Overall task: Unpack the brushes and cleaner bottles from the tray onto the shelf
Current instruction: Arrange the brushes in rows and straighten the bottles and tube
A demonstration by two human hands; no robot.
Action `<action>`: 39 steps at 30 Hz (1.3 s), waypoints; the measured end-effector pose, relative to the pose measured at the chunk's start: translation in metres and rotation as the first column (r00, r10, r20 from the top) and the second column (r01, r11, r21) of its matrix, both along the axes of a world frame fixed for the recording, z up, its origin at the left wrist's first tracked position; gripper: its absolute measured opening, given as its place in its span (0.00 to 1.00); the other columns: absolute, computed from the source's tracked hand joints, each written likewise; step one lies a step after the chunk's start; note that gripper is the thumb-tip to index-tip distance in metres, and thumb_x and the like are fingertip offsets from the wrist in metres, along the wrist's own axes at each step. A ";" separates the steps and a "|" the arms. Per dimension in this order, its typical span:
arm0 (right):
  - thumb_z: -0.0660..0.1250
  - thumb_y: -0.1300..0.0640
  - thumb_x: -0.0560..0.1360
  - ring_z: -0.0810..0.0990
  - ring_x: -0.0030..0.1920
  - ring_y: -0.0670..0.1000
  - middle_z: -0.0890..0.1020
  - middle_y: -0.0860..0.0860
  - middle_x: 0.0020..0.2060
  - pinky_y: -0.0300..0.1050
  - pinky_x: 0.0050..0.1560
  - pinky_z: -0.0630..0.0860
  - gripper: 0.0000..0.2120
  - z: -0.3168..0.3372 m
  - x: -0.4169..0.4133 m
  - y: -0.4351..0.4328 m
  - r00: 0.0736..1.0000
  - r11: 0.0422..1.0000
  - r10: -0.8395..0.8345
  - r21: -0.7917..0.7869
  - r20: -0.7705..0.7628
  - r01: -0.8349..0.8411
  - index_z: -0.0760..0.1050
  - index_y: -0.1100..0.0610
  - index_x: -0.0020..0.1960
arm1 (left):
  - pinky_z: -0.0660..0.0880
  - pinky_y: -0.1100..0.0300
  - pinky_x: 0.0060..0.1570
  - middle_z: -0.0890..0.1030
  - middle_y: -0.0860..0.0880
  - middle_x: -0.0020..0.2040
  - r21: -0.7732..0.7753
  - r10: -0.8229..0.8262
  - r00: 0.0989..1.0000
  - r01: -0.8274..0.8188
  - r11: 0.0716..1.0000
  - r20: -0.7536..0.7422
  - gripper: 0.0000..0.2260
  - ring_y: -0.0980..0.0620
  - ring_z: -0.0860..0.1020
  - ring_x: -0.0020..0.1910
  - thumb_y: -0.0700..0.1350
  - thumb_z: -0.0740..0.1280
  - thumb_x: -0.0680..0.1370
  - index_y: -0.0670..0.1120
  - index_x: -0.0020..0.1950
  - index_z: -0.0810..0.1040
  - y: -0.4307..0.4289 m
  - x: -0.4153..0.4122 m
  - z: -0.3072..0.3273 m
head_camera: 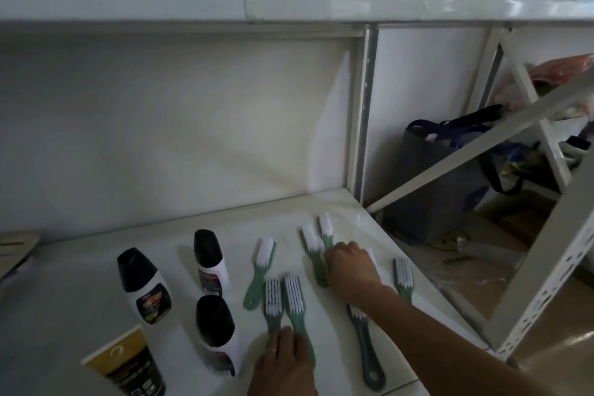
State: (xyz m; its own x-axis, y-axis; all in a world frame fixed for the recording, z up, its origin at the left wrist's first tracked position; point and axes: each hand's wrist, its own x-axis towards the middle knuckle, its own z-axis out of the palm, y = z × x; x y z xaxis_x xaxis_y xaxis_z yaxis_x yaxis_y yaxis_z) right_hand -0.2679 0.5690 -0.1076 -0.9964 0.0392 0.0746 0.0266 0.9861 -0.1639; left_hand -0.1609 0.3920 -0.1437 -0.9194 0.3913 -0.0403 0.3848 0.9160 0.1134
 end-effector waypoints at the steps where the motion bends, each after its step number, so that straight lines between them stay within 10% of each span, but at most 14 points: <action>1: 0.60 0.54 0.80 0.75 0.52 0.54 0.79 0.54 0.53 0.50 0.56 0.74 0.11 -0.002 0.006 0.004 1.000 1.000 0.013 -0.007 0.025 -0.013 0.77 0.56 0.56 | 0.83 0.58 0.30 0.87 0.45 0.39 -0.025 -0.011 1.000 0.012 1.000 0.022 0.18 0.47 0.87 0.37 0.53 0.76 0.52 0.44 0.36 0.87 0.000 0.000 0.002; 3: 0.59 0.55 0.80 0.75 0.52 0.54 0.79 0.54 0.52 0.50 0.56 0.74 0.10 0.002 0.011 0.011 0.999 1.000 0.014 -0.016 0.046 -0.013 0.77 0.56 0.55 | 0.83 0.58 0.51 0.82 0.35 0.58 -0.092 -0.062 0.992 0.073 0.993 0.113 0.35 0.43 0.83 0.58 0.55 0.81 0.54 0.37 0.56 0.84 0.003 -0.004 0.011; 6: 0.60 0.60 0.79 0.77 0.52 0.54 0.80 0.54 0.51 0.52 0.56 0.78 0.09 0.018 0.018 0.020 1.000 0.998 -0.013 -0.053 0.027 0.014 0.78 0.57 0.55 | 0.55 0.56 0.78 0.50 0.45 0.82 0.029 -0.077 0.989 0.074 0.997 0.125 0.30 0.48 0.50 0.81 0.43 0.59 0.80 0.44 0.80 0.52 0.007 -0.010 0.028; 12: 0.65 0.50 0.79 0.80 0.53 0.50 0.82 0.50 0.55 0.46 0.54 0.80 0.13 0.036 0.095 0.030 1.000 0.961 0.006 -0.275 -0.009 -0.008 0.80 0.52 0.60 | 0.53 0.57 0.78 0.47 0.49 0.82 0.123 -0.088 0.988 0.072 0.990 0.130 0.31 0.51 0.48 0.81 0.37 0.57 0.81 0.44 0.81 0.47 0.002 -0.010 0.018; 19: 0.63 0.53 0.78 0.77 0.54 0.53 0.77 0.50 0.55 0.48 0.55 0.78 0.11 -0.008 0.153 0.021 0.994 0.986 0.094 -0.143 0.057 -0.085 0.79 0.51 0.57 | 0.52 0.67 0.74 0.59 0.53 0.80 0.275 -0.098 0.994 0.078 0.958 0.058 0.25 0.56 0.57 0.78 0.39 0.57 0.81 0.46 0.79 0.59 -0.005 0.022 0.022; 39: 0.63 0.58 0.79 0.70 0.67 0.56 0.70 0.51 0.72 0.49 0.67 0.69 0.16 0.004 0.158 0.033 0.953 0.952 0.287 -0.140 0.094 -0.273 0.77 0.55 0.66 | 0.73 0.56 0.60 0.80 0.51 0.58 0.267 -0.116 0.993 0.114 0.957 -0.009 0.10 0.51 0.75 0.60 0.42 0.64 0.77 0.44 0.52 0.83 -0.002 0.032 0.024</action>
State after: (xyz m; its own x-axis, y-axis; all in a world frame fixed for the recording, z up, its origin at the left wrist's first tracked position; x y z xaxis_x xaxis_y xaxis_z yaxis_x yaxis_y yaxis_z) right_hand -0.1096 0.6022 -0.1034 -0.9702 -0.2410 -0.0256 -0.2228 0.9285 -0.2971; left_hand -0.1289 0.3904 -0.1202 -0.8678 0.4914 0.0736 0.4838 0.8018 0.3507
